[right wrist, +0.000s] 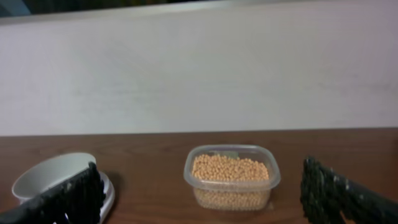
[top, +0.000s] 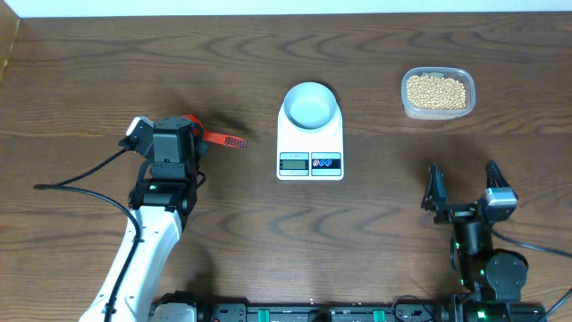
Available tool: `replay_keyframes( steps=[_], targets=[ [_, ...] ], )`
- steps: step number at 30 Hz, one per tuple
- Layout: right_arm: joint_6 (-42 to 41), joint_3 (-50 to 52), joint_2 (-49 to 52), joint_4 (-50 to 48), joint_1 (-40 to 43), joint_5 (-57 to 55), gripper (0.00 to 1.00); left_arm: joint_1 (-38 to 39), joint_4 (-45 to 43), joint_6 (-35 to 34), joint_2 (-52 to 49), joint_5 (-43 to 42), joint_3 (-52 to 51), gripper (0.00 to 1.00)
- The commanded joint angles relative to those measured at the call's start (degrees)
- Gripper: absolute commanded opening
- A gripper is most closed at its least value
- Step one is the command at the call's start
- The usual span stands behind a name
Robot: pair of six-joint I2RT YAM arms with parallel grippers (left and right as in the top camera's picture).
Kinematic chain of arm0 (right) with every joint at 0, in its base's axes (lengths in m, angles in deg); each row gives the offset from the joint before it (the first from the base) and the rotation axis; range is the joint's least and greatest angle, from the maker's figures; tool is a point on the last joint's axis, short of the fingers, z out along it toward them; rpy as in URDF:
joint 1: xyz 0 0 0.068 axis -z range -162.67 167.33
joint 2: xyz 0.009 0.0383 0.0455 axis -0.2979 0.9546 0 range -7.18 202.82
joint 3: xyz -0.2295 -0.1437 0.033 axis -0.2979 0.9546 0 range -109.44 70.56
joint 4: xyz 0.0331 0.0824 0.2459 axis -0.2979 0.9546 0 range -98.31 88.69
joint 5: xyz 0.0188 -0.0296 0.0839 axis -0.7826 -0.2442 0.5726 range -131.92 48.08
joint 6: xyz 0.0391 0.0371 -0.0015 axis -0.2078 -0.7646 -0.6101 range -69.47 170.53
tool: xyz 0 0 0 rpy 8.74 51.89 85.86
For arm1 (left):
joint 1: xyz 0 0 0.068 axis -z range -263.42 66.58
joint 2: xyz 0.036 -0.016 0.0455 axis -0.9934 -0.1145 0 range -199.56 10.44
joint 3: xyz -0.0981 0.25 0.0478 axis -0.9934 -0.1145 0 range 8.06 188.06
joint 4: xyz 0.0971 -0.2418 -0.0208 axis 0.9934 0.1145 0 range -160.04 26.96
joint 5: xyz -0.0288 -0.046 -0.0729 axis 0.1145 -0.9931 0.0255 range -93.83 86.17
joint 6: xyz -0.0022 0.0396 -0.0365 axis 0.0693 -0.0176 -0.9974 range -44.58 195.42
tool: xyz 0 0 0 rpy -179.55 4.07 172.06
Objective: Scoop item into bowl and weigh 50g on scale
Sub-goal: 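Move the right gripper toward the scale while left carries scoop over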
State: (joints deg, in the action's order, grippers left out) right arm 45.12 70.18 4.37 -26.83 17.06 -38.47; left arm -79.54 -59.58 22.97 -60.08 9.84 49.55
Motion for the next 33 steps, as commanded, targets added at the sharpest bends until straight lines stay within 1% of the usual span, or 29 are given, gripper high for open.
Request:
replay_keyframes(
  steps=[1, 3, 5, 10, 15, 18, 22, 23, 27, 30, 33],
  targets=[
    [-3.61, -0.07, 7.50, -5.22, -0.52, 2.78, 0.99, 0.07, 0.13, 0.76, 0.09, 0.28, 0.04, 0.07],
    [-4.02, -1.20, 13.62, -9.27, -0.52, 4.92, 0.99, 0.07, 0.13, 0.76, 0.09, 0.28, 0.04, 0.07],
    [-4.02, -2.75, 17.81, -10.64, -0.52, 6.82, 0.99, 0.07, 0.13, 0.76, 0.09, 0.28, 0.04, 0.07],
    [-4.00, -11.78, 32.39, -10.95, -0.52, 14.84, 0.99, 0.07, 0.13, 0.76, 0.09, 0.28, 0.04, 0.07],
    [-4.46, -18.56, 42.29, -10.88, -0.52, 21.94, 0.99, 0.07, 0.26, 0.76, 0.09, 0.28, 0.04, 0.07],
    [-7.34, -21.09, 46.01, -10.84, -0.52, 23.56, 0.99, 0.07, 0.83, 0.74, 0.09, 0.28, 0.04, 0.07],
    [-12.26, -23.06, 48.54, -10.78, -0.46, 25.14, 0.99, 0.07, 1.46, 0.76, 0.09, 0.28, 0.04, 0.07],
    [-14.64, -23.63, 48.78, -10.80, 0.00, 27.17, 0.99, 0.07, 1.46, 0.76, 0.09, 0.28, 0.04, 0.07],
    [-20.02, -24.20, 48.72, -12.13, 2.32, 33.64, 0.99, 0.07, 1.42, 0.76, 0.09, 0.31, 0.04, 0.07],
    [-21.20, -24.20, 48.72, -11.63, 2.51, 37.59, 0.99, 0.07, 1.40, 0.76, 0.09, 0.31, 0.04, 0.07],
    [-21.18, -24.17, 48.74, -10.10, 2.47, 38.75, 0.99, 0.07, 1.42, 0.76, 0.09, 0.31, 0.04, 0.08]
  ],
)
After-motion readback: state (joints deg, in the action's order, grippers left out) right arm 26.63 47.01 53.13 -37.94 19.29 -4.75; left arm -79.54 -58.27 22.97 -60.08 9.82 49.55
